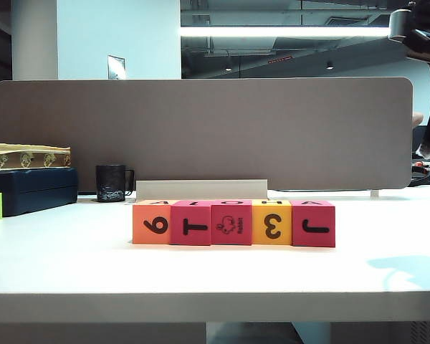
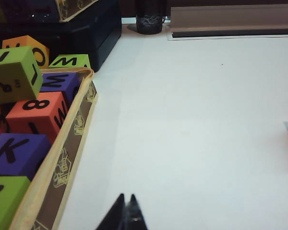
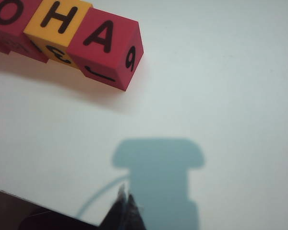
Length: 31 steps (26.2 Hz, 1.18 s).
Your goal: Select the appropriate blocks from the scattered letter blocks on the table and arrange them in a row to spell out "ALOHA".
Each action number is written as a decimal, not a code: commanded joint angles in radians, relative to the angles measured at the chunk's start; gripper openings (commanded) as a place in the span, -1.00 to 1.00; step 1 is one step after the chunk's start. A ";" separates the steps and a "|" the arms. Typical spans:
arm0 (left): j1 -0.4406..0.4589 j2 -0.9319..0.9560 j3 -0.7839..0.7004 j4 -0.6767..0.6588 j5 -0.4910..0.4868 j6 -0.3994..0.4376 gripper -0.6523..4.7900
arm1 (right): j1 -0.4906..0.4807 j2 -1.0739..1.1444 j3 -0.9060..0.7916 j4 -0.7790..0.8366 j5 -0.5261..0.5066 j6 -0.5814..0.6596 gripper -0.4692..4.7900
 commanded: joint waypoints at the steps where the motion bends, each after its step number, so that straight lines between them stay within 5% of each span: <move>1: -0.002 0.000 0.001 -0.010 0.008 0.001 -0.78 | 0.000 -0.002 0.005 0.012 0.001 0.003 -0.84; 16: -0.002 -0.001 0.001 -0.010 0.007 0.001 -0.78 | 0.000 -0.002 0.005 0.011 0.001 -0.009 -0.84; 19: -0.002 -0.001 0.001 -0.010 0.007 0.001 -0.78 | -0.001 -0.002 0.003 0.044 0.034 -0.090 -0.84; 22: -0.002 -0.001 0.001 -0.010 0.007 0.001 -0.78 | -0.048 -0.069 -0.059 0.215 0.050 -0.182 -0.84; 31: -0.002 -0.001 0.001 -0.010 0.004 0.001 -0.78 | -0.238 -0.500 -0.393 0.619 0.035 -0.159 -0.84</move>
